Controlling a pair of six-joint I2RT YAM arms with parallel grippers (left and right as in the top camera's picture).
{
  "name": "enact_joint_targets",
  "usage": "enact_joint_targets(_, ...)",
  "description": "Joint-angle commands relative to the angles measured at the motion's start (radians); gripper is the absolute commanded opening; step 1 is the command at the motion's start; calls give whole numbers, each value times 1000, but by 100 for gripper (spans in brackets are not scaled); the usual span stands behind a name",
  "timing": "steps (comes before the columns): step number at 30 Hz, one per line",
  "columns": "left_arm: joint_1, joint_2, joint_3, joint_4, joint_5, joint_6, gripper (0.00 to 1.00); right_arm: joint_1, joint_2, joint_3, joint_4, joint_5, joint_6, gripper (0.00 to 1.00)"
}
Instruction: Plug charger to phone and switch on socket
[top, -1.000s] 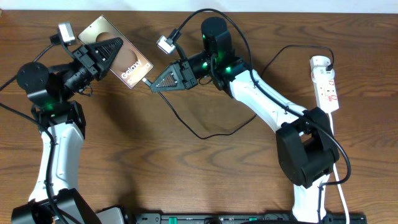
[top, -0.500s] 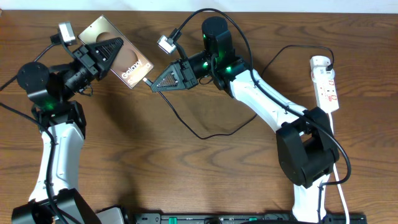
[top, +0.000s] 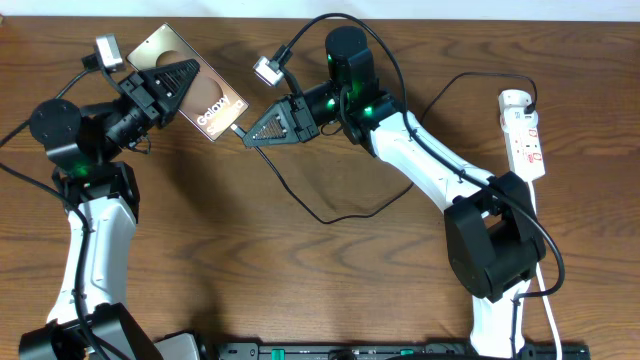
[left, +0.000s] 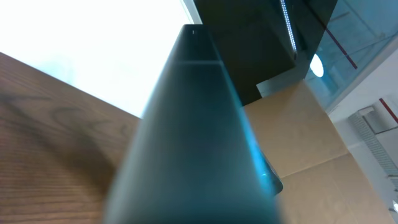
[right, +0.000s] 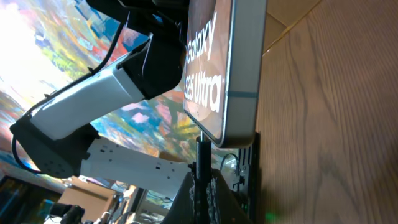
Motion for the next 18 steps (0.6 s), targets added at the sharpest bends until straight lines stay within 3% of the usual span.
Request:
enact_joint_targets(1, -17, -2, 7, 10, 33, 22, 8, 0, -1, 18, 22, 60, 31, 1)
enact_joint_targets(18, -17, -2, 7, 9, 29, 25, 7, 0, -1, 18, 82, 86, 82, 1)
